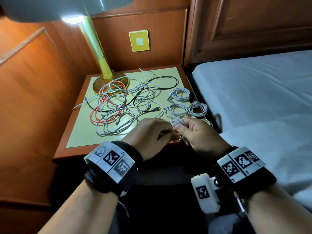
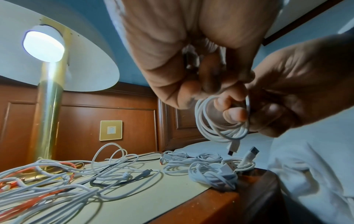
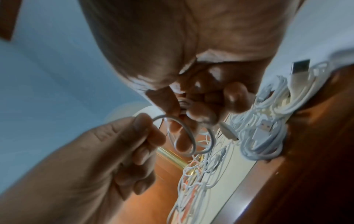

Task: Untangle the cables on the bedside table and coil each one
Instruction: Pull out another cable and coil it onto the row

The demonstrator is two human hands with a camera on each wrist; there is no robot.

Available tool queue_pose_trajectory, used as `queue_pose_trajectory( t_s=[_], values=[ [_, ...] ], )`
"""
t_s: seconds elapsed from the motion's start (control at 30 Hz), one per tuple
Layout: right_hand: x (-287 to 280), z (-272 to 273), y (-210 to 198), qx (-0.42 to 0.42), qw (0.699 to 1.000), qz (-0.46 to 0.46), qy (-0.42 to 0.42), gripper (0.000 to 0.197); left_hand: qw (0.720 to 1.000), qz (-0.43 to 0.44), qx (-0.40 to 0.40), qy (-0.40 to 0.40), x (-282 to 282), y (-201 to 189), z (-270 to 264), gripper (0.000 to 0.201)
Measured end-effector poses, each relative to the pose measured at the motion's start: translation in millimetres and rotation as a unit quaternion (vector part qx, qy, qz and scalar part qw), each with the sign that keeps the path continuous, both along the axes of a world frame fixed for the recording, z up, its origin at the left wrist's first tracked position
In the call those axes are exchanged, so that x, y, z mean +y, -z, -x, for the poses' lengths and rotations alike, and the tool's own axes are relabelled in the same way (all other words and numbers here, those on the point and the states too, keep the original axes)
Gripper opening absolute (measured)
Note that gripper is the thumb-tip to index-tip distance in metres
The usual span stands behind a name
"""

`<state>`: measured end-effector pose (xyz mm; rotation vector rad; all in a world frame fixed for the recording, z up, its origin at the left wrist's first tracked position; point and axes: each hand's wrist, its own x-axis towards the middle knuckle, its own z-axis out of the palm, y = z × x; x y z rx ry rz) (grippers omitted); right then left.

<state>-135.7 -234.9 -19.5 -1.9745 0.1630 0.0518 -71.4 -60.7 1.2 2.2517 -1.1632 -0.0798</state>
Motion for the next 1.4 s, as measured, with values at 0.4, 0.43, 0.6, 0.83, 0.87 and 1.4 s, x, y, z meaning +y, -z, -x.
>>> queue_pose_trajectory(
  t_s=[0.4,0.43,0.6,0.83,0.87,1.4],
  values=[
    [6.5,4.2,-21.4,0.088,0.946,-0.309,0.05,0.031,0.99,0.06,0.056,-0.118,-0.4,6.3,-6.9,0.014],
    [5.9,4.0,-21.7,0.091,0.945,-0.311,0.052,0.031,0.989,0.069,0.051,-0.118,-0.8,6.9,-7.2,0.011],
    [3.7,5.3,-23.0,0.103,0.942,-0.316,0.04,0.034,0.988,0.103,0.023,-0.115,-1.3,6.0,-6.3,0.011],
    [5.2,5.3,-19.1,0.052,0.964,-0.258,0.039,0.031,0.986,0.092,0.093,-0.108,-2.3,0.2,-3.4,0.022],
    [6.4,4.5,-15.5,0.024,0.972,-0.229,0.042,0.032,0.985,0.093,0.1,-0.107,-2.6,-0.7,-3.0,0.024],
    [8.0,1.9,-4.4,-0.075,0.972,-0.22,0.023,0.022,0.945,0.211,0.163,-0.19,-4.6,8.9,-4.5,0.016]
  ],
)
